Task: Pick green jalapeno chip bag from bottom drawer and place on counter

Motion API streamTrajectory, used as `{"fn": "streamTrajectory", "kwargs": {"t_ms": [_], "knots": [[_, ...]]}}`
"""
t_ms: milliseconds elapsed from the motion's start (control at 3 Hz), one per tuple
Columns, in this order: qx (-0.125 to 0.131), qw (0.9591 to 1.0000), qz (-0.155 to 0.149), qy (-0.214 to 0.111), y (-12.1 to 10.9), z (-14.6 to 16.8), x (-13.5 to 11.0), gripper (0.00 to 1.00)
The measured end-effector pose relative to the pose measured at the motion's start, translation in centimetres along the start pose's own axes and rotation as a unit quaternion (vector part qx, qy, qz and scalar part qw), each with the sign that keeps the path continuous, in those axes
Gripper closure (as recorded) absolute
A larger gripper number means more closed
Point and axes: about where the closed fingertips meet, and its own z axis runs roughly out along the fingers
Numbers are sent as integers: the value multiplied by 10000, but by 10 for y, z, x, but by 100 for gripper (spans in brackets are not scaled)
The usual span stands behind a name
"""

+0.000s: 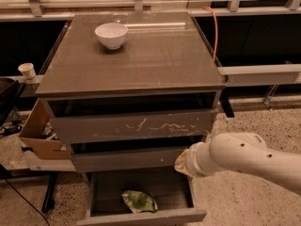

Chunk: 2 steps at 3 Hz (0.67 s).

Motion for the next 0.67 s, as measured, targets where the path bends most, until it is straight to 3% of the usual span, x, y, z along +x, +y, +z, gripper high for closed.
{"fn": "streamTrajectory", "kwargs": {"t_ms": [333, 667], "knots": [[100, 9999, 24, -92, -4, 40, 7, 100], [-135, 9997, 67, -198, 3, 109, 12, 100]]}}
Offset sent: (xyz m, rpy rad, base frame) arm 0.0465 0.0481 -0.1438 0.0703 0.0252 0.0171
